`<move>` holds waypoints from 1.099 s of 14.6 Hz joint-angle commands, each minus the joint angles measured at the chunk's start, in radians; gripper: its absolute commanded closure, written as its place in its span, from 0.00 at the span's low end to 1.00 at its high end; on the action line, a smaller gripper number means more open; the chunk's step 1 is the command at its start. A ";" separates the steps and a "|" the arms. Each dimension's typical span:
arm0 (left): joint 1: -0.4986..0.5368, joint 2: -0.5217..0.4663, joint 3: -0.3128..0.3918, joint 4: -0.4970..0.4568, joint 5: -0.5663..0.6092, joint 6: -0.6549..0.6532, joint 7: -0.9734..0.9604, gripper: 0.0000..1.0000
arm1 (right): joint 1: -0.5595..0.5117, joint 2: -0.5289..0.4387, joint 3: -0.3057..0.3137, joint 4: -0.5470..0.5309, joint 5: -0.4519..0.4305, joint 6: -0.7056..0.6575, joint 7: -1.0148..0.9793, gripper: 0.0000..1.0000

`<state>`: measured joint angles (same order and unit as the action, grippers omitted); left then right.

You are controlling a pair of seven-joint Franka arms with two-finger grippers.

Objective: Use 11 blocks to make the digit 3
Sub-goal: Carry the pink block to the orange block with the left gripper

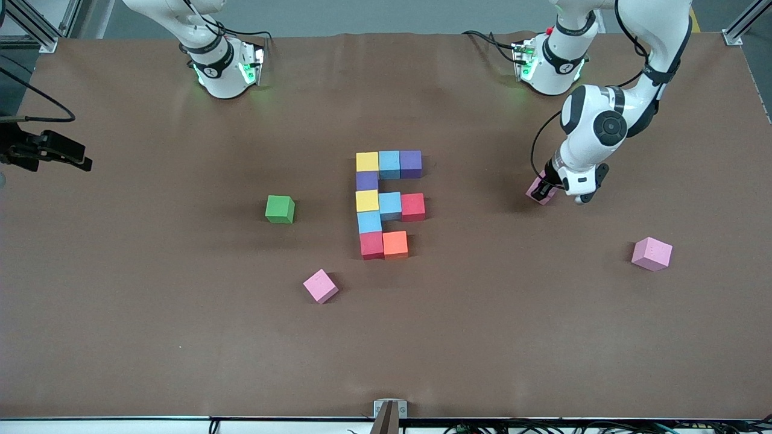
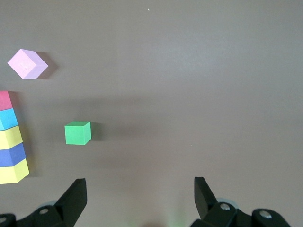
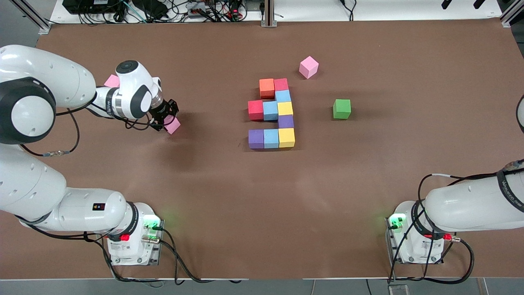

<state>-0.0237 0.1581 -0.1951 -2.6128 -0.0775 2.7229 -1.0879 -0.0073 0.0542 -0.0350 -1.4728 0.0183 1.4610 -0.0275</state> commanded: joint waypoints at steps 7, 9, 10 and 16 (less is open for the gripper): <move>-0.050 0.119 -0.093 0.478 -0.016 -0.334 -0.347 0.82 | 0.003 -0.169 0.024 -0.161 -0.047 0.032 0.006 0.00; -0.111 0.210 -0.092 0.626 -0.011 -0.362 -0.494 0.86 | 0.003 -0.174 0.026 -0.159 -0.047 0.022 0.008 0.00; -0.122 0.256 -0.092 0.693 -0.008 -0.364 -0.557 0.89 | 0.004 -0.177 0.026 -0.161 -0.047 0.018 0.008 0.00; -0.235 0.507 -0.089 1.034 -0.007 -0.364 -0.883 0.89 | 0.003 -0.197 0.026 -0.161 -0.035 0.006 0.009 0.00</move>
<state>-0.2213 0.5649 -0.2883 -1.7220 -0.0796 2.3909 -1.8666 -0.0060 -0.0952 -0.0123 -1.5939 -0.0123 1.4713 -0.0274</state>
